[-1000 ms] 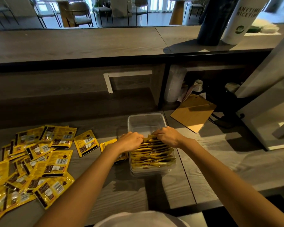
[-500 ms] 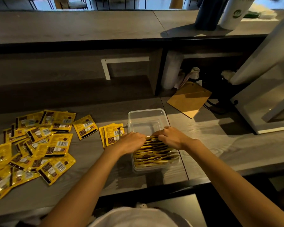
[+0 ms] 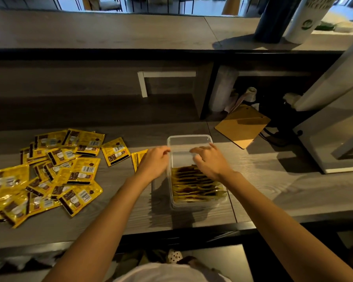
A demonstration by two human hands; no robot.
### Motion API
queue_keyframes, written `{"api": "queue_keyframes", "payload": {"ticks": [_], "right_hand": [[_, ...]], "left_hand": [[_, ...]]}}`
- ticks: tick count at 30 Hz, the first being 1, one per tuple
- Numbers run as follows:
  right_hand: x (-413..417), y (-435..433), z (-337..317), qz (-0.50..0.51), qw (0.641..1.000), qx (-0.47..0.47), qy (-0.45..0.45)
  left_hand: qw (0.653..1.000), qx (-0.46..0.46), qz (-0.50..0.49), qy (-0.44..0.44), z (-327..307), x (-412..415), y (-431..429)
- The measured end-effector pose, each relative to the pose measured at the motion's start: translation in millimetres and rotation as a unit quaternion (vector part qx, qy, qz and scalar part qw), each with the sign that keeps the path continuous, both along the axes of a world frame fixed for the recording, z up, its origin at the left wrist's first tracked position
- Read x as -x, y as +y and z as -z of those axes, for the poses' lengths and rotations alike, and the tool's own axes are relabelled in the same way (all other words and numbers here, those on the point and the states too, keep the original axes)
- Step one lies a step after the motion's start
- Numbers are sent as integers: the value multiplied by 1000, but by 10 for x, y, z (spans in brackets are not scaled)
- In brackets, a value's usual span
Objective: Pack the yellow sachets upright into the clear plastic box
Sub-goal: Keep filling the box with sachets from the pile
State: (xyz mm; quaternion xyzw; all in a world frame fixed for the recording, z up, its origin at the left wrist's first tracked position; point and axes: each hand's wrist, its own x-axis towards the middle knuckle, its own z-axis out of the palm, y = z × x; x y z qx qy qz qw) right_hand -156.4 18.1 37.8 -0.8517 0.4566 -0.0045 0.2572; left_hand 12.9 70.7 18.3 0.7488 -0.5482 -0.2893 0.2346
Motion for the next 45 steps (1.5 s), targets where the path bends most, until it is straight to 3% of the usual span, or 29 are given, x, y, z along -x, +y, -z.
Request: {"api": "queue_keyframes", "payload": {"ticks": [3,6,9,15,19,24,32,38,41,45], "right_hand": [[-368,128,-31,25,997,56,-46],[-824,272,31,-5,996,59,-68],[-1214,345,202,-41,998,2,-46],[-1534,260,576,-3,990,-108,86],[-1580,173,654,47,990,-94,94],[-1690,99,728,112,987,-71,92],[-1735,109,845,91,983,-69,147],[-1776,58,688,136,987,-80,34],[-1725,-53,602,178,976,-107,-57],[-1651,-196,400,249,935,-153,-200]], "left_hand": [[995,3,-90,-33,76,-251,75],[988,-53,-124,-69,219,-481,151],[987,-107,-92,-76,401,-620,253],[977,-202,58,-42,708,-799,413],[967,-187,114,-129,714,-923,385],[948,-173,100,-246,637,-1126,292],[950,-176,113,-234,683,-1214,248],[949,-156,122,-245,674,-1204,241],[969,-119,46,-211,517,-1194,171],[989,-29,-82,-119,170,-1205,16]]}}
